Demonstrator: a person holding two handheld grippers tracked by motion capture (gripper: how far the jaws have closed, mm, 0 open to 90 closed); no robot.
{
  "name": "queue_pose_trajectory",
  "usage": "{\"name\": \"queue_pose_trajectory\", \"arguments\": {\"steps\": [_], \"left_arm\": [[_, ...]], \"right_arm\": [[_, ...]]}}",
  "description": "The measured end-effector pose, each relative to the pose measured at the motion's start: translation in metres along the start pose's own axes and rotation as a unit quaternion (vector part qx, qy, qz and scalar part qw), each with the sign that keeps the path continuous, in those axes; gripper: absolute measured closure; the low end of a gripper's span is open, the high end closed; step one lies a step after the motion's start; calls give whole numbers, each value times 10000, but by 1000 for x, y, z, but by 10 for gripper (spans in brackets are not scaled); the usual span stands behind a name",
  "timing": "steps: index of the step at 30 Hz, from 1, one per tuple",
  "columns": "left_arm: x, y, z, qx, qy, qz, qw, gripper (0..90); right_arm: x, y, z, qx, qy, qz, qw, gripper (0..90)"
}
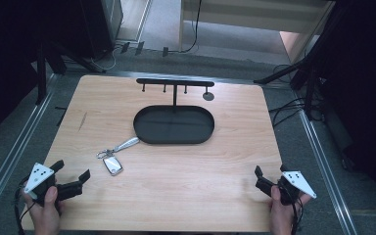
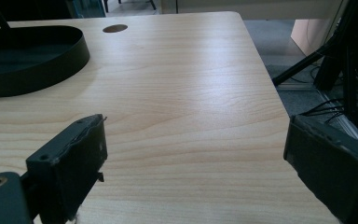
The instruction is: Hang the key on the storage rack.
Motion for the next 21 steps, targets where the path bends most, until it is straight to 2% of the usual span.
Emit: {"name": "queue_pose_trajectory", "arguments": {"steps": [6, 7, 8, 10, 11, 12, 14, 15, 17, 19, 21], "left_arm": [[-4, 5, 16, -156, -246, -59, 9996, 0], [-6, 5, 24, -291, -458, -113, 9985, 0], [-8, 5, 27, -322, -535, -158, 9979, 0], [-12, 6, 34, -419, -818, -293, 9953, 0], [-12, 6, 34, -419, -818, -293, 9953, 0], [-14, 6, 38, -502, -922, -306, 9940, 0], [-21, 10, 49, -824, -1261, -358, 9879, 0], [-23, 11, 52, -910, -1348, -372, 9860, 0], [-29, 14, 60, -1144, -1613, -380, 9795, 0], [-36, 17, 67, -1442, -1922, -437, 9697, 0], [-40, 20, 73, -1613, -2063, -497, 9638, 0]], "right_arm": [[0, 0, 0, -2, -12, 12, 10000, 89], [0, 0, 0, -17, -11, 8, 10000, 95], [0, 0, 0, -17, -12, 10, 10000, 98], [0, 0, 0, -12, -9, 8, 10000, 121], [0, 0, 0, -12, -9, 8, 10000, 121], [-1, 0, 0, 1, -2, 8, 10000, 128], [0, 0, 0, 6, -1, 13, 10000, 129], [0, 0, 0, 3, 0, 18, 10000, 130], [0, 0, 0, -17, 4, 26, 10000, 130], [0, 0, 0, -28, 1, 37, 10000, 131], [0, 0, 0, -42, 2, 33, 10000, 131]]}}
Point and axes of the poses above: each handheld gripper's, and its own axes: x roughly backward along the jaws, z roughly out of its top, y roughly to its right, the point moved 1 cm from there along -x, roughly forward along the jaws, and after that the axes turned 9 degrees about -x, right-handed, at the moved point
